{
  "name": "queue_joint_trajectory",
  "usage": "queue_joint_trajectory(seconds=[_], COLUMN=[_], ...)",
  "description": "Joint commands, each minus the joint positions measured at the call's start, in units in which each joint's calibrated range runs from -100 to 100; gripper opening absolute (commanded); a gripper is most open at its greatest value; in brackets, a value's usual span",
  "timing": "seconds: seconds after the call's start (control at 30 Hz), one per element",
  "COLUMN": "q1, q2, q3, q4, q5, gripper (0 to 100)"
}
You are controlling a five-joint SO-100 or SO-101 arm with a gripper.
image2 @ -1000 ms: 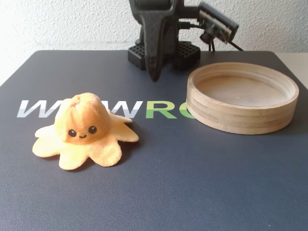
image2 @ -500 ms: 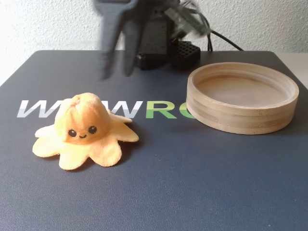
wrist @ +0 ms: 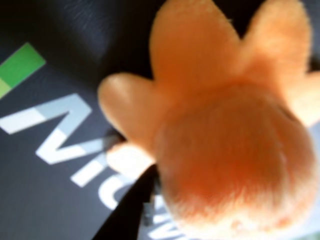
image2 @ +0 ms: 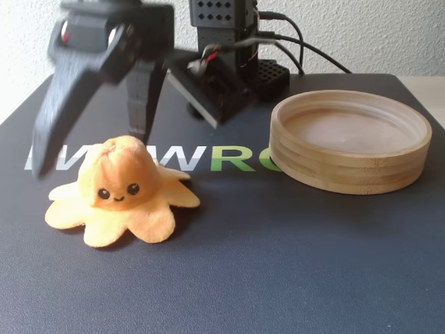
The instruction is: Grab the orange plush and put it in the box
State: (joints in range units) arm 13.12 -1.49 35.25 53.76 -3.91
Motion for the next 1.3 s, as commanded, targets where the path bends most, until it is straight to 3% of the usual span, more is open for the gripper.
queue_joint_trajectory(seconds=[0.0,0.17,0.4,0.7,1.0,1.27], q1=[1.9,1.3,-1.1,-12.0,-29.4,-42.5], q2=[6.3,8.4,4.5,-9.4,-20.6,-40.0], q3=[-9.0,-13.9,-14.8,-13.7,-4.7,17.2], q4=[3.0,2.9,3.7,11.6,16.8,8.7], q5=[-2.0,-1.9,-1.8,-2.5,-11.6,-18.5], gripper=[39,0,1,1,1,2])
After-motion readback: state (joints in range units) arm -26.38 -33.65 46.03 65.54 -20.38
